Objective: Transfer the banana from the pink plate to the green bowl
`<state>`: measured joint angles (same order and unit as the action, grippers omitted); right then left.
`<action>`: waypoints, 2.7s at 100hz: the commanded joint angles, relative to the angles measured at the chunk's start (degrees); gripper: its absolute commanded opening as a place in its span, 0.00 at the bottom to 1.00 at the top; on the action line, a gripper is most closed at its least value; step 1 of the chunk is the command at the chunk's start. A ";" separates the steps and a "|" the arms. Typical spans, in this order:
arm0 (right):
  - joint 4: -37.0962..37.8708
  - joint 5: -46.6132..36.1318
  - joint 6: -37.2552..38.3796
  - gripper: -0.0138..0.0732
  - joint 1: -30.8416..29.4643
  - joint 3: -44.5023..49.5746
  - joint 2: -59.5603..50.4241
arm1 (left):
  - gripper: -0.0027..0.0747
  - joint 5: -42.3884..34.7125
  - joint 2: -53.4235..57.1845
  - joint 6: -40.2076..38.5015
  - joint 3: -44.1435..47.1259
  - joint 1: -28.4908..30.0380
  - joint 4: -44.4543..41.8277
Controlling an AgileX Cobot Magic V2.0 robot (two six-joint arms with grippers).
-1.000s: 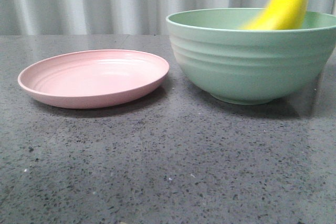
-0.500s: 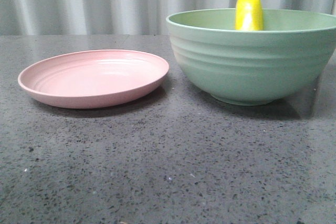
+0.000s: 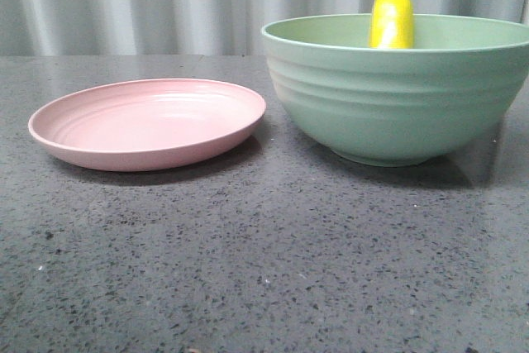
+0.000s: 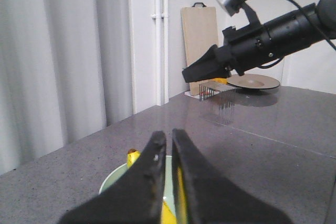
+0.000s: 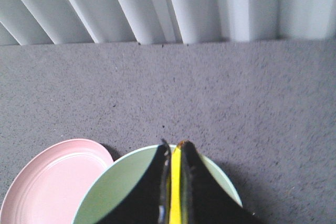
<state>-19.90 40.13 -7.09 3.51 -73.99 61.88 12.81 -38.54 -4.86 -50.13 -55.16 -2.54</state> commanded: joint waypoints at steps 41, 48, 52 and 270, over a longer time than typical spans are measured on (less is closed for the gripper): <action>0.02 -19.85 -8.87 0.08 -0.22 21.51 -22.45 | 0.01 -13.85 13.27 -0.37 15.60 0.00 -2.92; 0.62 -22.60 -9.21 0.08 -0.22 26.47 -25.97 | 0.01 -13.99 15.22 -0.37 17.82 0.00 -2.98; 0.68 -24.20 -9.44 0.08 -0.22 29.37 -28.11 | 0.01 -13.99 16.56 -0.37 19.26 0.00 -2.98; 0.99 -28.61 -11.71 0.08 -0.22 51.72 -54.70 | 0.01 -13.95 30.55 -0.37 48.43 44.97 2.54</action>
<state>-19.26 15.58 -18.39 3.51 -20.94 6.65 3.58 -9.16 -4.86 -2.52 -13.55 -0.54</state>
